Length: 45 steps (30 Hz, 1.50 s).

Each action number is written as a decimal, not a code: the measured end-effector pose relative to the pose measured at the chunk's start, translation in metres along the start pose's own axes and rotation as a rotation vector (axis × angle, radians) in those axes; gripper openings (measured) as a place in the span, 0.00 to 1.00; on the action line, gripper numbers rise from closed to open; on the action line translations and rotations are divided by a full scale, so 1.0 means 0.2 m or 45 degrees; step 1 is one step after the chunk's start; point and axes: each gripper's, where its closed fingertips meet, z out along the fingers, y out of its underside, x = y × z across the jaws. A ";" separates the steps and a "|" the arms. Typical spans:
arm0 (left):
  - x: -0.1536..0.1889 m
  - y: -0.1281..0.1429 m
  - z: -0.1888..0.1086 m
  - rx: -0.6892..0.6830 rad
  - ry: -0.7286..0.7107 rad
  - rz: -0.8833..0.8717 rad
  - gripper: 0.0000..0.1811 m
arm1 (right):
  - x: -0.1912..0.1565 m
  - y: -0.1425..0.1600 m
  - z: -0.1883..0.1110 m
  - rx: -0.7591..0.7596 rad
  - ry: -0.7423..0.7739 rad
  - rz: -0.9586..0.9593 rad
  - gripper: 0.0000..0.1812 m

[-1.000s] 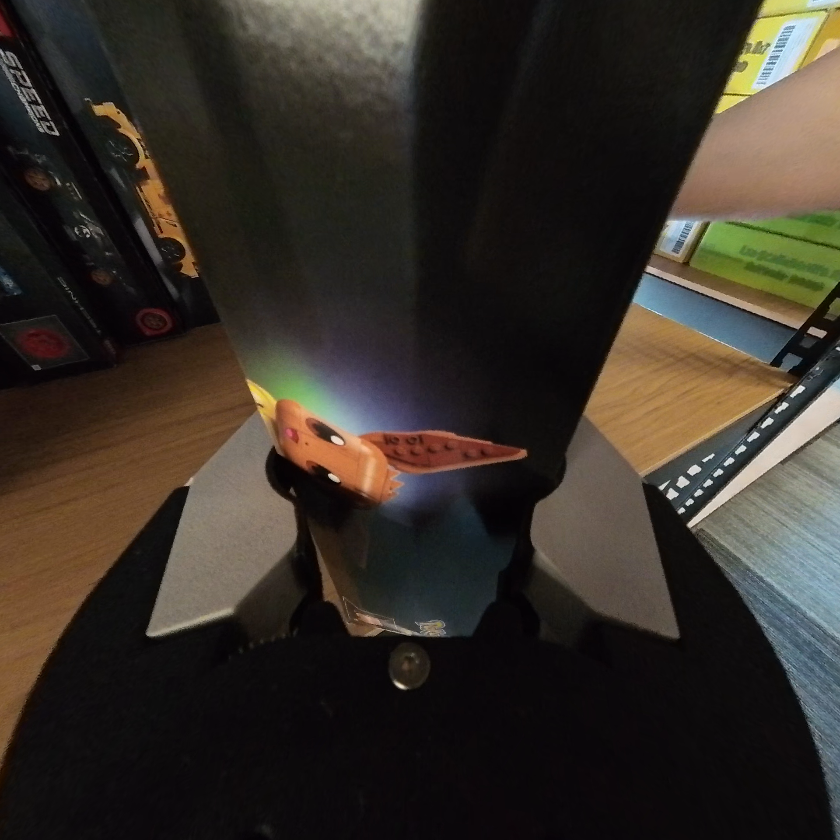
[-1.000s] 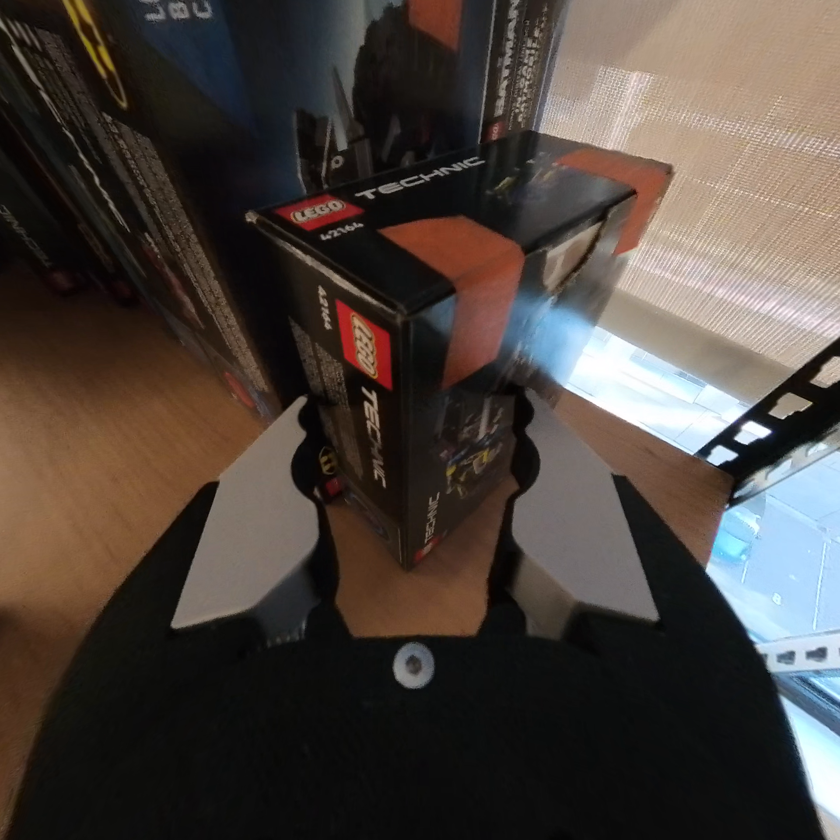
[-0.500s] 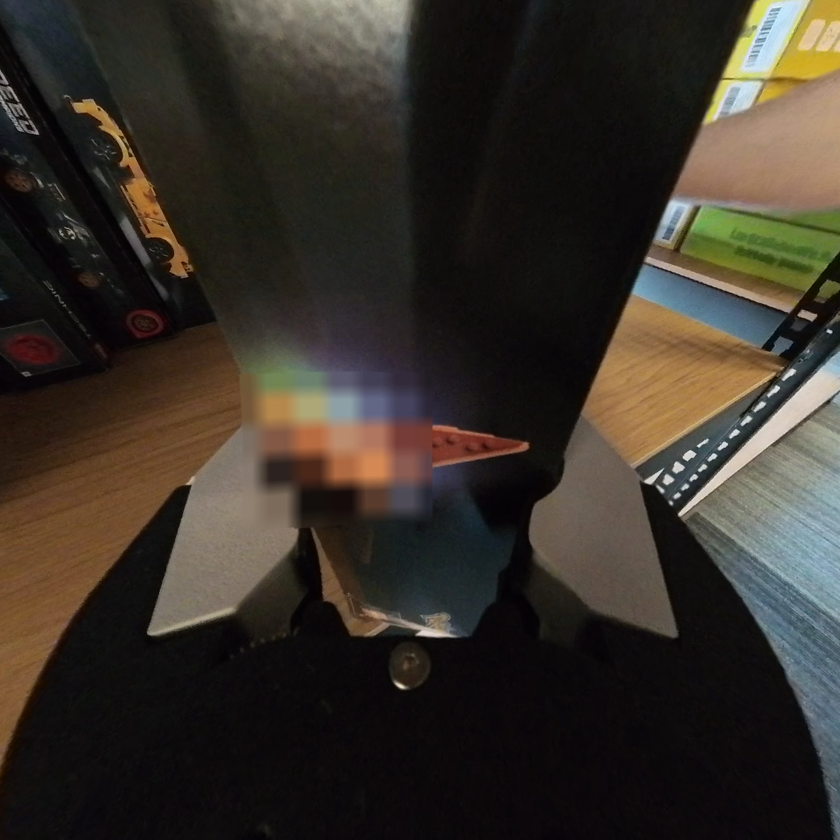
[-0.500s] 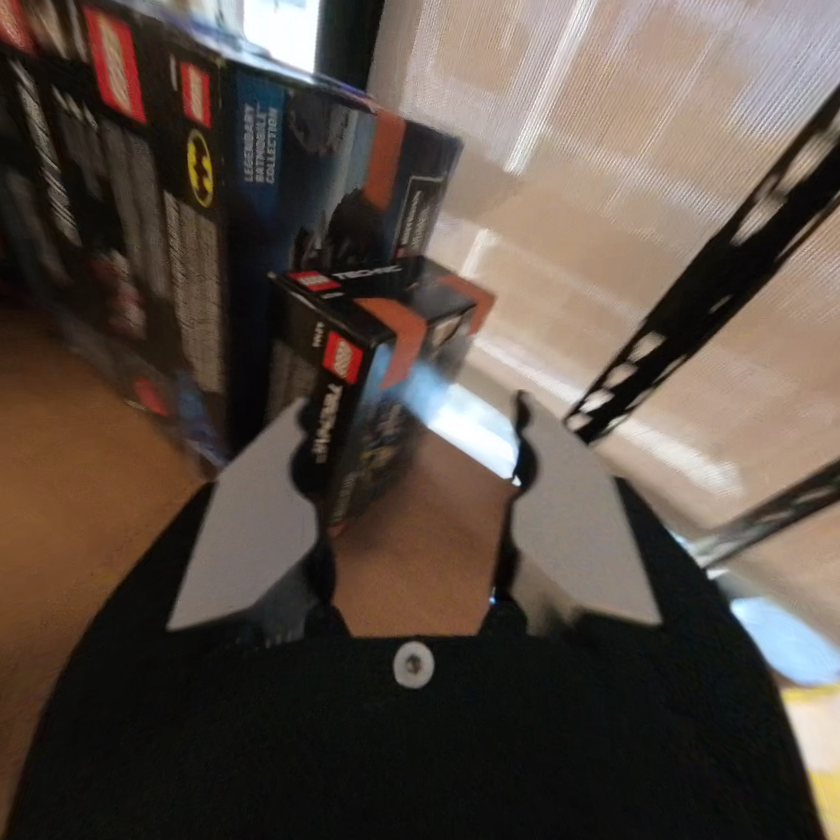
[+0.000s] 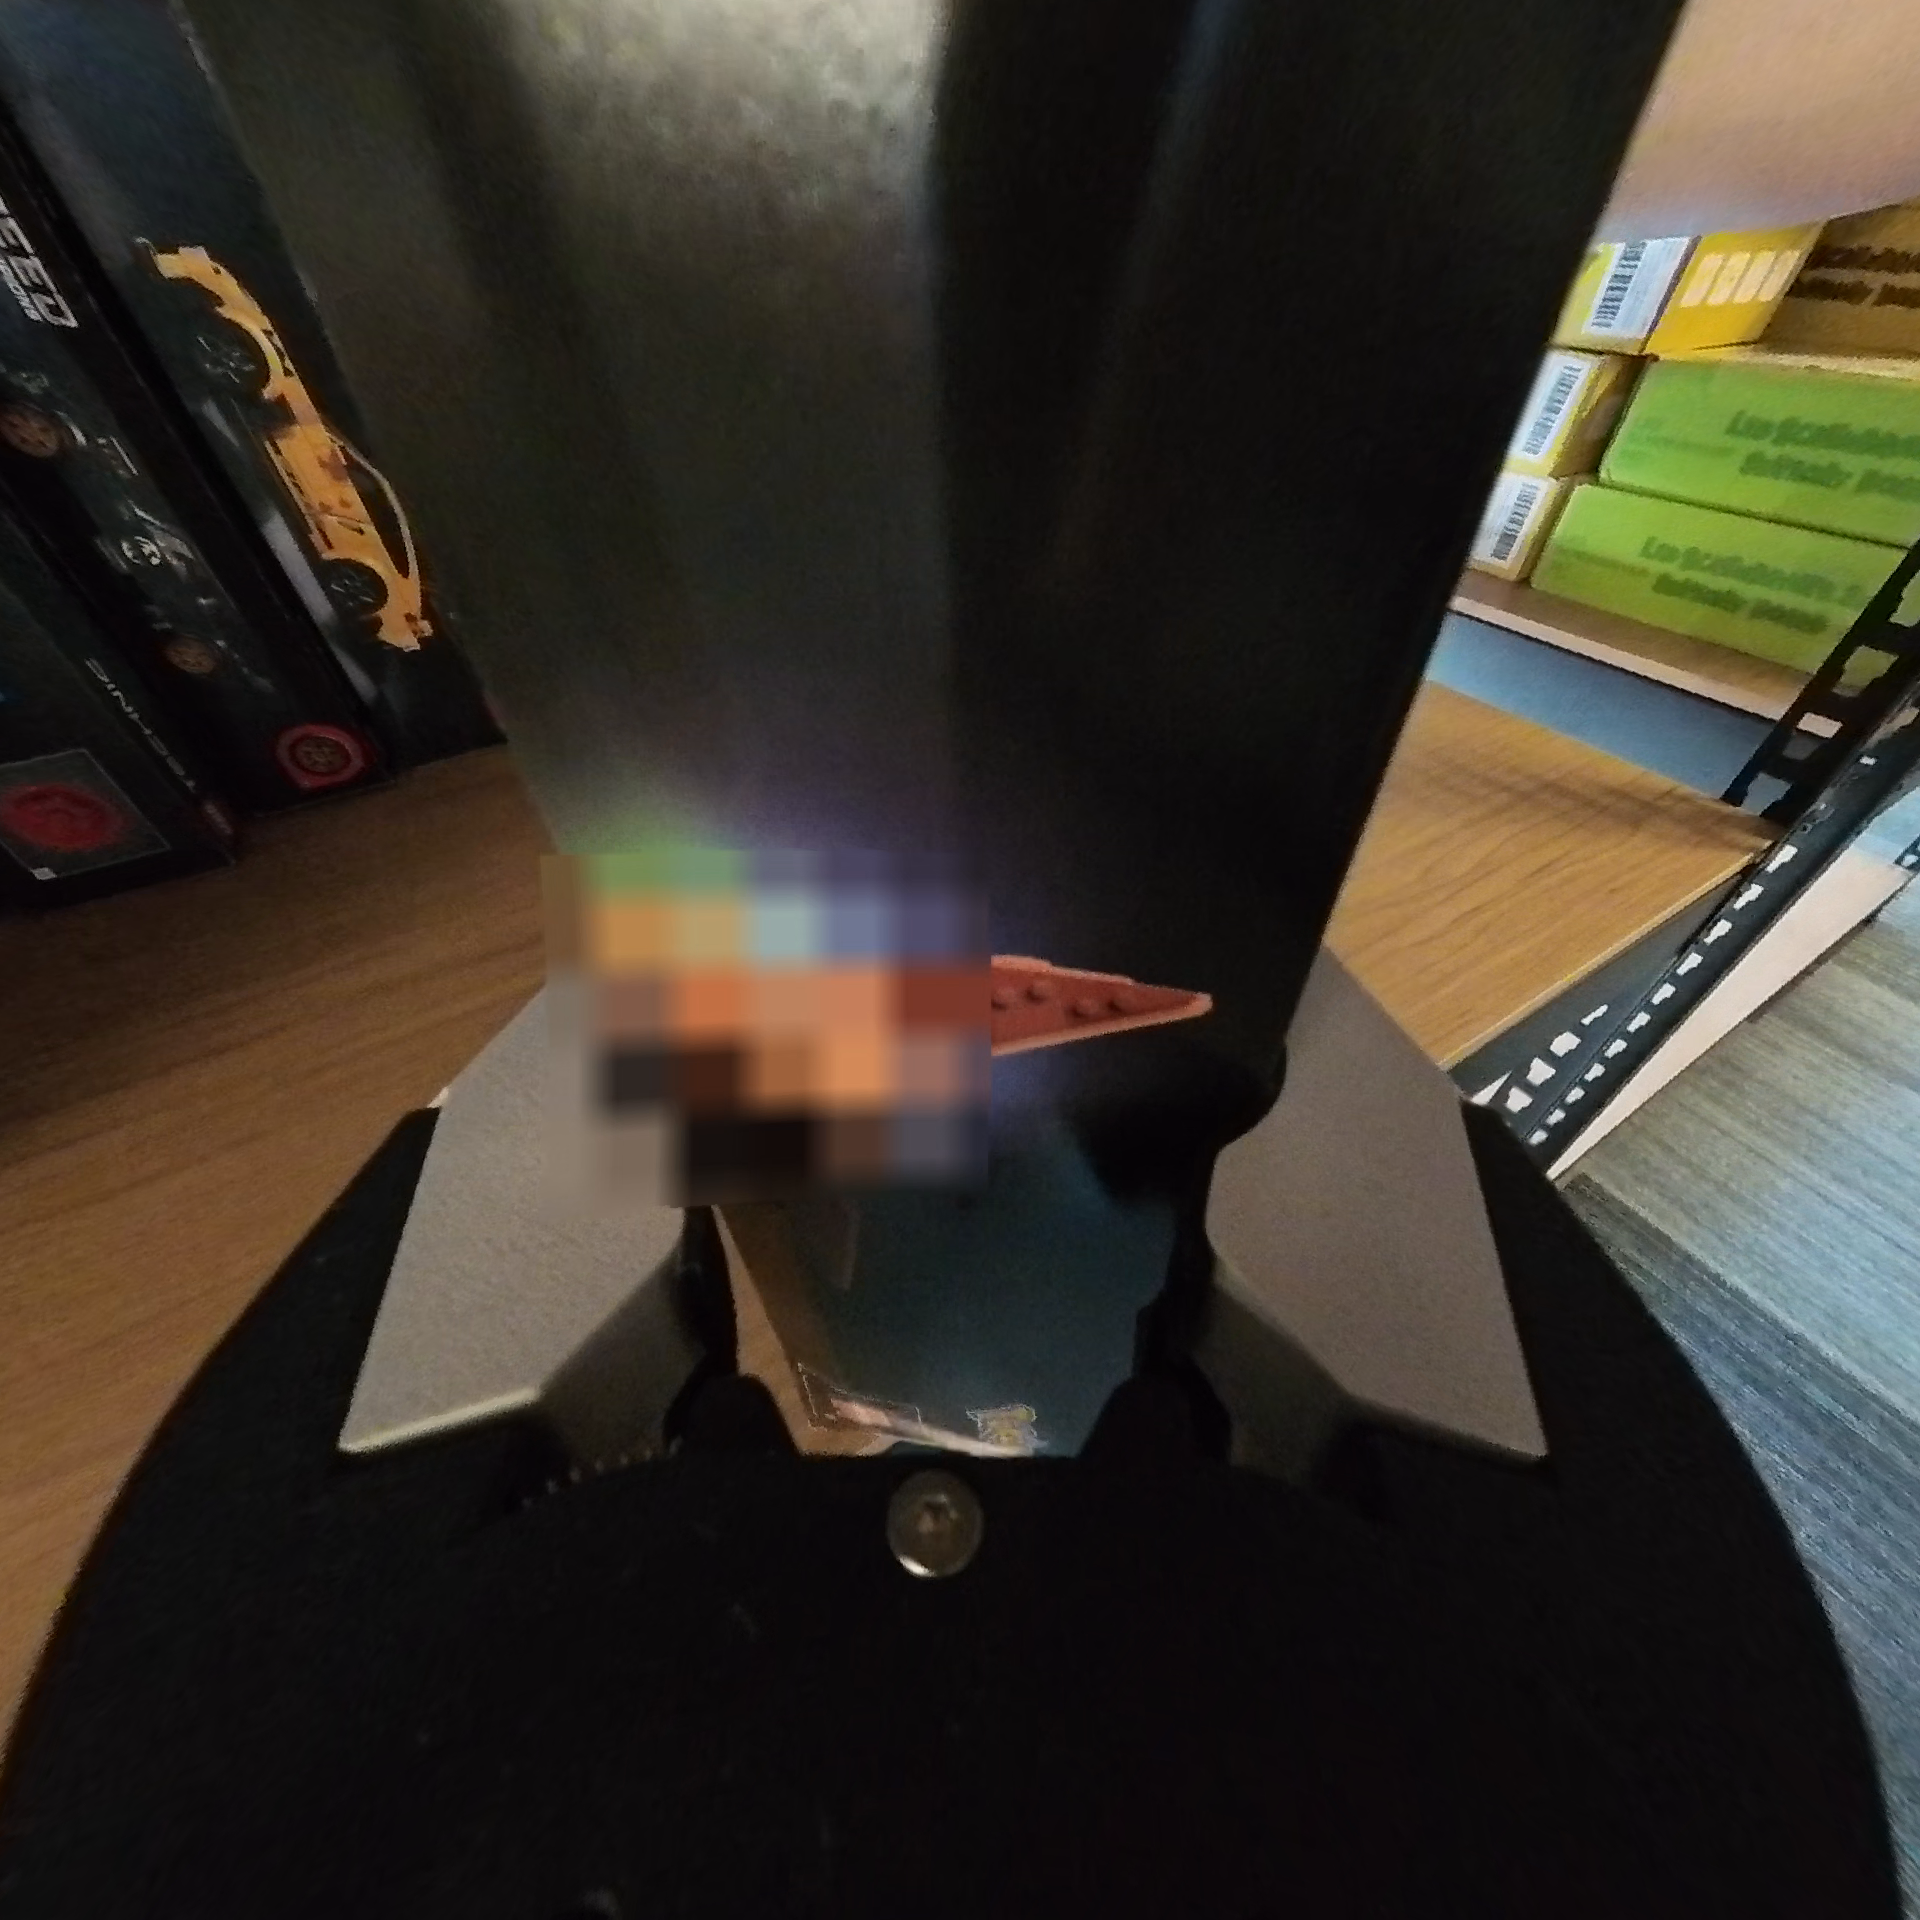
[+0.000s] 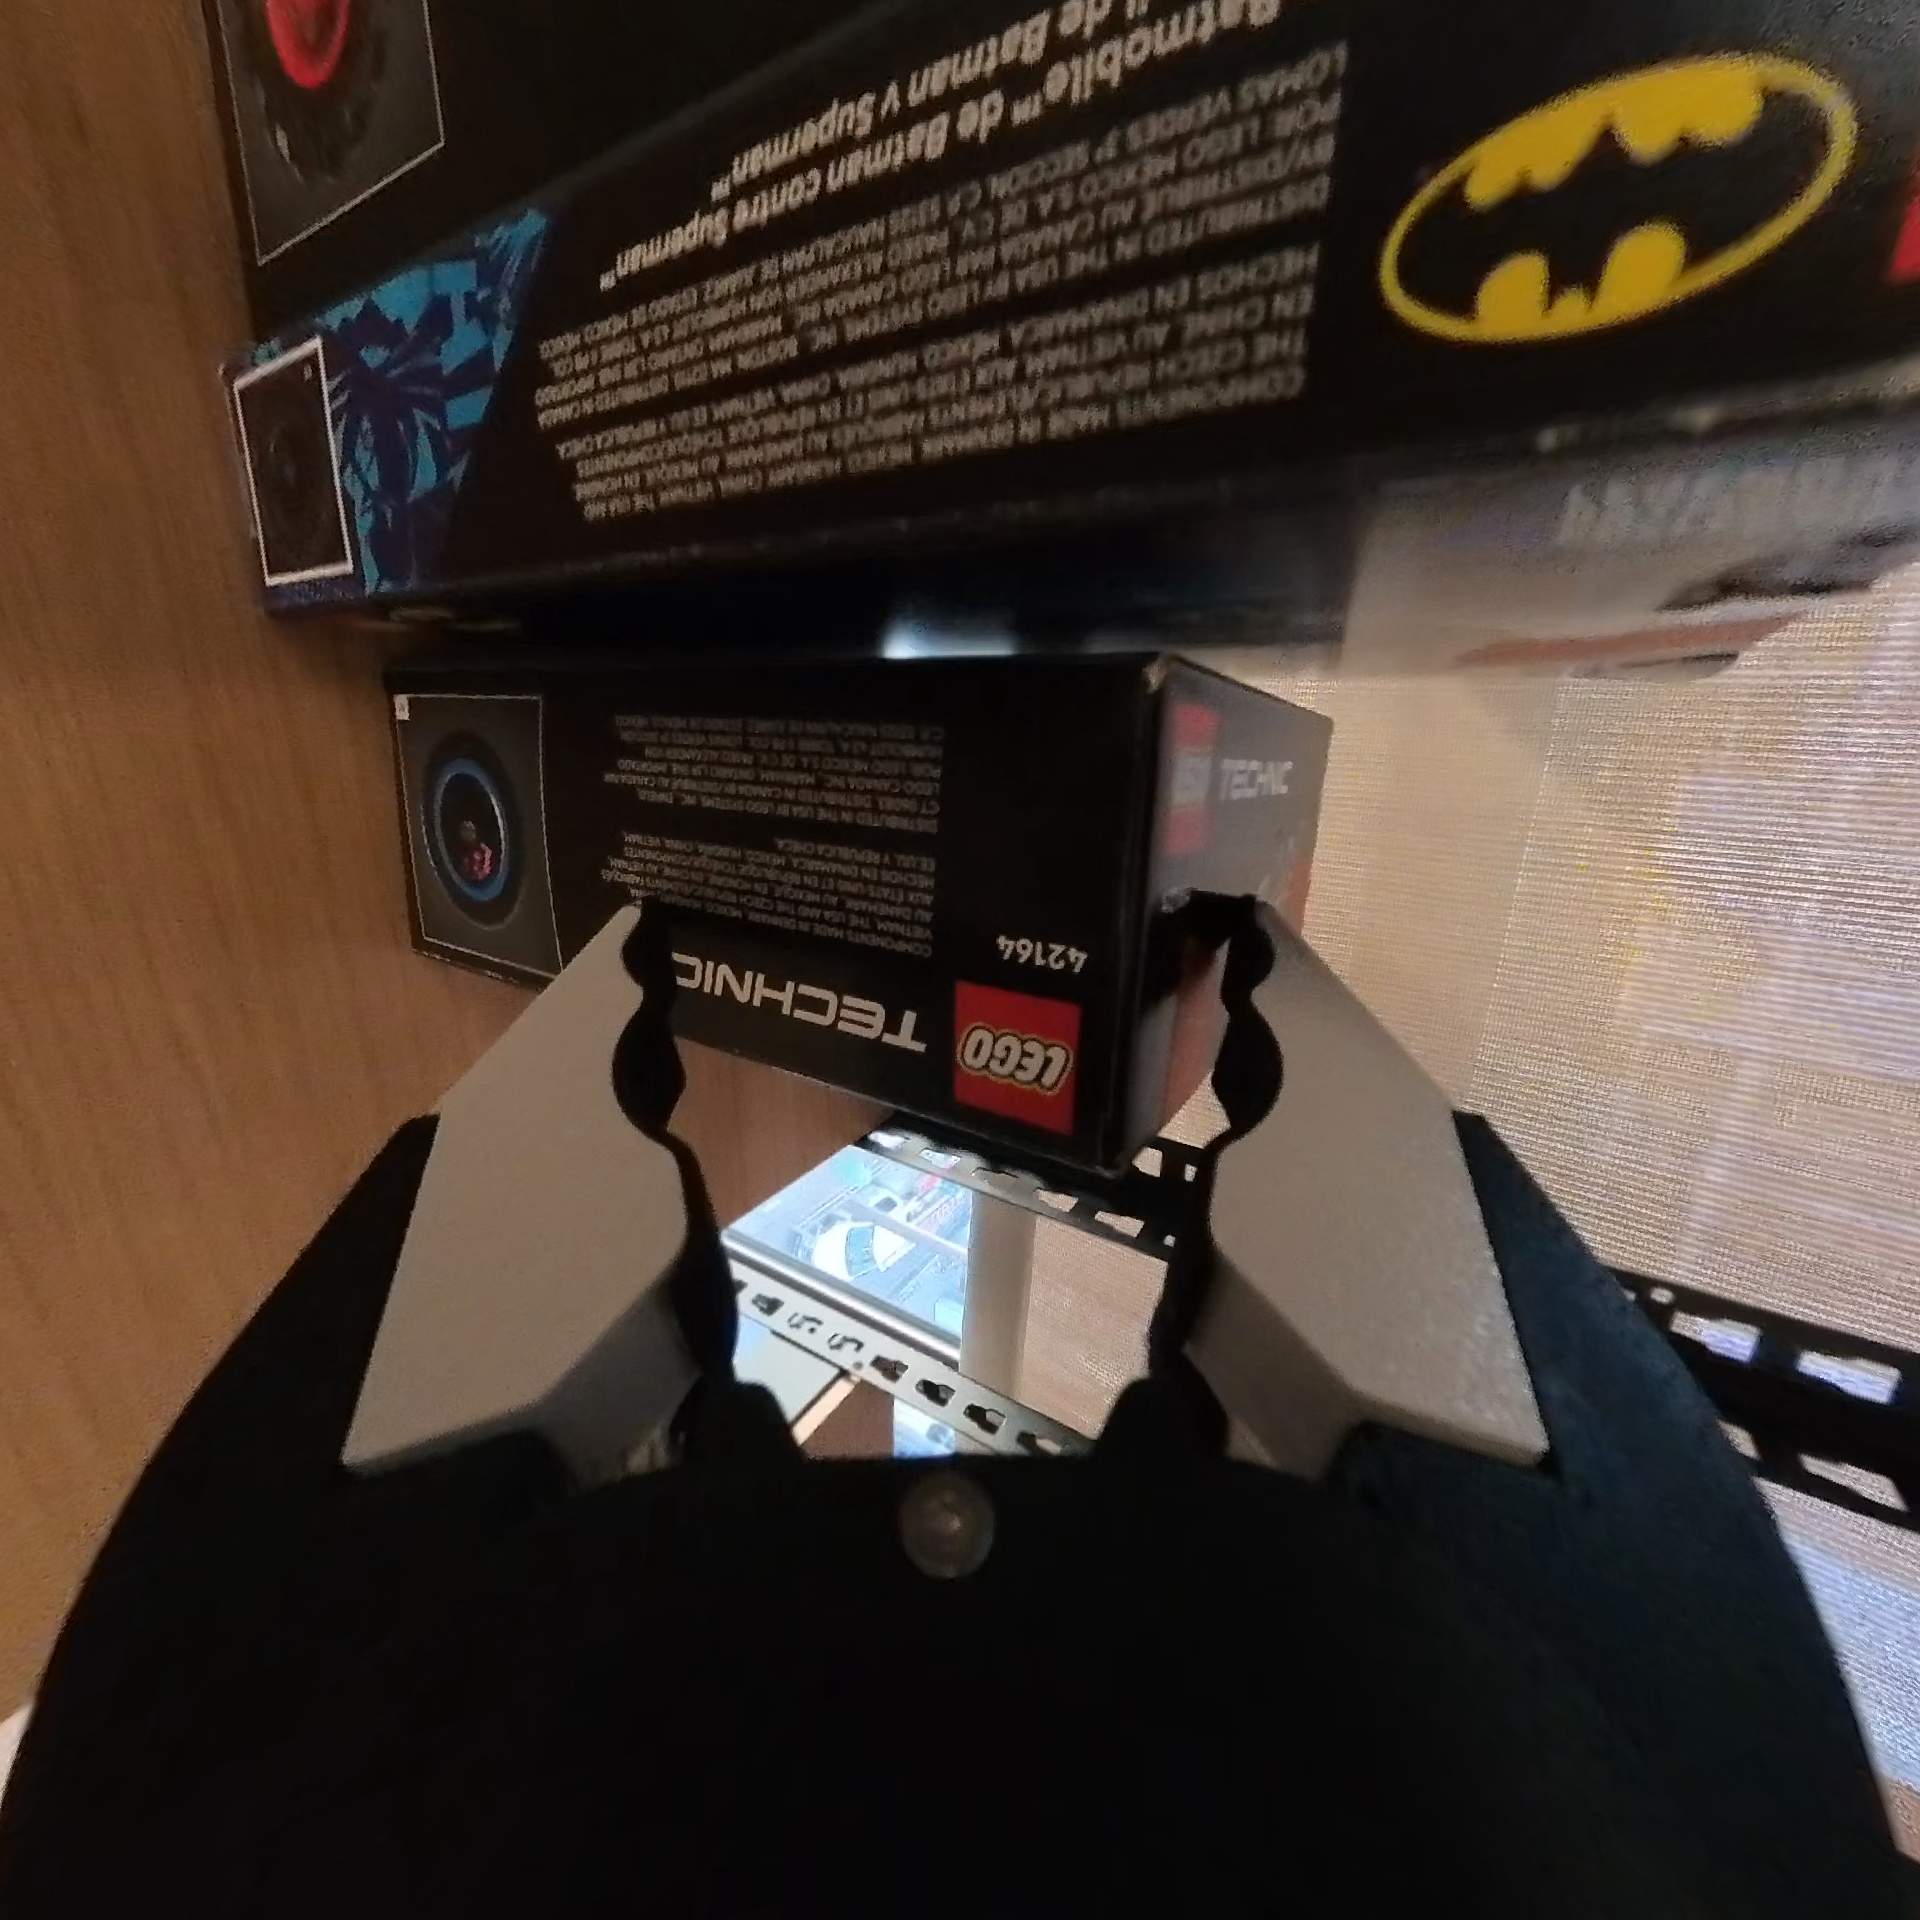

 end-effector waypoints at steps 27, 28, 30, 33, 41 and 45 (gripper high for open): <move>0.00 0.00 0.00 -0.012 0.025 0.005 0.58 | -0.16 0.21 -0.09 0.027 0.200 1.646 0.48; 0.00 0.00 -0.01 -0.014 0.029 0.004 0.58 | -0.19 0.21 -0.13 0.021 0.196 1.646 0.48; -0.01 0.01 -0.03 -0.020 0.034 0.003 0.58 | -0.26 0.21 -0.25 0.009 0.210 1.684 0.47; -0.01 0.02 -0.08 -0.026 0.038 0.009 0.58 | -0.40 0.16 -0.47 -0.020 0.227 1.728 0.47; -0.10 0.07 -0.29 -0.060 0.040 0.012 0.58 | -0.70 -0.32 -0.88 0.103 0.108 1.727 0.46; -0.17 0.09 -0.40 -0.071 0.008 0.000 0.58 | -0.73 -0.70 -0.82 0.234 -0.019 1.652 0.46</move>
